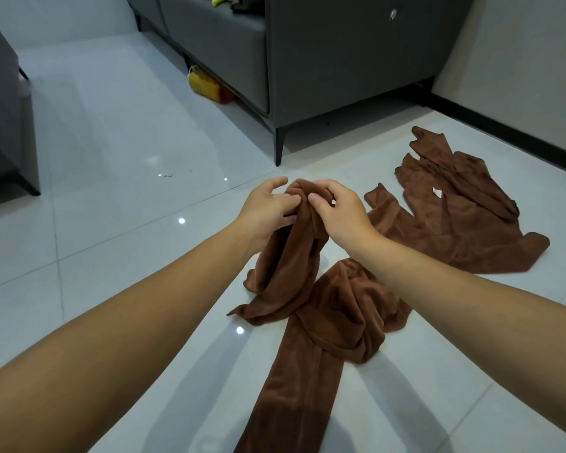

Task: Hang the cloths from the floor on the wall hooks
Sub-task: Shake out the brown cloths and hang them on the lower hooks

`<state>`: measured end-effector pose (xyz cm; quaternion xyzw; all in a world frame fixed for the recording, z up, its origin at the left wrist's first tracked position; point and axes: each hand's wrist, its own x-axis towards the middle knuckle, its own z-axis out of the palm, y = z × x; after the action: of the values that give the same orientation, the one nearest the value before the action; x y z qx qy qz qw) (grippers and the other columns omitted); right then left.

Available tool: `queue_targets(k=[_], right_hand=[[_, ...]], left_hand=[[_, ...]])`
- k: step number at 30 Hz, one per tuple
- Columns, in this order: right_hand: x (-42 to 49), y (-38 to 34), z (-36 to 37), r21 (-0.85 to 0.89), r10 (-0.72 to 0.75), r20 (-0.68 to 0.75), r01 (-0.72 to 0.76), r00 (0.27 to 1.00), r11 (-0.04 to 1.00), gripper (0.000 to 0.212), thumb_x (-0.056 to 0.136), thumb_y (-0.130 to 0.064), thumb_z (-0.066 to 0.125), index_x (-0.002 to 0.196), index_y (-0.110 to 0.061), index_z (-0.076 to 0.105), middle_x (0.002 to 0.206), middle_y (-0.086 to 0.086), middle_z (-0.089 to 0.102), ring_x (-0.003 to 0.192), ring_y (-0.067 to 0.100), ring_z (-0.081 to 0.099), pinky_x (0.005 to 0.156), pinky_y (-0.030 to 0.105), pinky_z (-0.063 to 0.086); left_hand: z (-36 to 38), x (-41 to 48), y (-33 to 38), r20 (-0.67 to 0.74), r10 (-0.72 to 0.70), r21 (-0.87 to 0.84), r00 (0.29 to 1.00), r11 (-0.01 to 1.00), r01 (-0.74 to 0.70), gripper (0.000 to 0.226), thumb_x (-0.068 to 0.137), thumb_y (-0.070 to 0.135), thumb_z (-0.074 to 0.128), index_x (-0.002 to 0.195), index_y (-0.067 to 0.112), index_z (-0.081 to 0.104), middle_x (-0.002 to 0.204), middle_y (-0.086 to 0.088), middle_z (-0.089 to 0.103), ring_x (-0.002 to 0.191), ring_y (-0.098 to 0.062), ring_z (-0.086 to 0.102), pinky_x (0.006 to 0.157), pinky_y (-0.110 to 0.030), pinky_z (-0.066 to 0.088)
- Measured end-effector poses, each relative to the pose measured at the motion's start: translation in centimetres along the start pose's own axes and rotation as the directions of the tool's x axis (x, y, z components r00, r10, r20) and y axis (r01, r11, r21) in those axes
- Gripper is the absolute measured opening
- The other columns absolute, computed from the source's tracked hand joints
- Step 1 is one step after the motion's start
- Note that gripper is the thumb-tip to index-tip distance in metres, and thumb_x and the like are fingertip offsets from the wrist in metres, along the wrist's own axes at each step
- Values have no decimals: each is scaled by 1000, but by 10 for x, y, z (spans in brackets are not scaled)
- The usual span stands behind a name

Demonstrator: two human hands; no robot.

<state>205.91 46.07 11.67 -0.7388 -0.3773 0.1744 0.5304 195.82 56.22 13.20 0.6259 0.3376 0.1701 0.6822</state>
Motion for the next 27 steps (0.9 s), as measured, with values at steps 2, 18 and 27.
queue_targets(k=[2,18,27], right_hand=[[1,0,-3,35,23,10,-23,1000,999,18,100,-16,52,112,-22,64,105,-9,65,101,8,60,85,11,48],[14,5,-20,395,148,14,-141,989,908,19,101,-14,48,109,-19,64,107,3,69,98,14,68,89,27,55],[14,22,-33,91,148,44,-152,988,984,34,104,-16,42,134,-27,52,129,-8,53,109,2,52,71,0,43]], left_hand=[[2,0,-4,-32,-4,18,999,1000,5,60,90,12,66,142,17,37,113,-8,66,97,-19,69,78,-24,58],[10,6,-39,63,-42,298,997,954,21,31,96,40,55,90,11,64,95,-8,67,91,-28,64,87,-41,55],[-1,18,-28,-219,79,183,973,982,-39,26,97,40,52,87,19,63,96,-2,66,87,-18,61,73,-27,48]])
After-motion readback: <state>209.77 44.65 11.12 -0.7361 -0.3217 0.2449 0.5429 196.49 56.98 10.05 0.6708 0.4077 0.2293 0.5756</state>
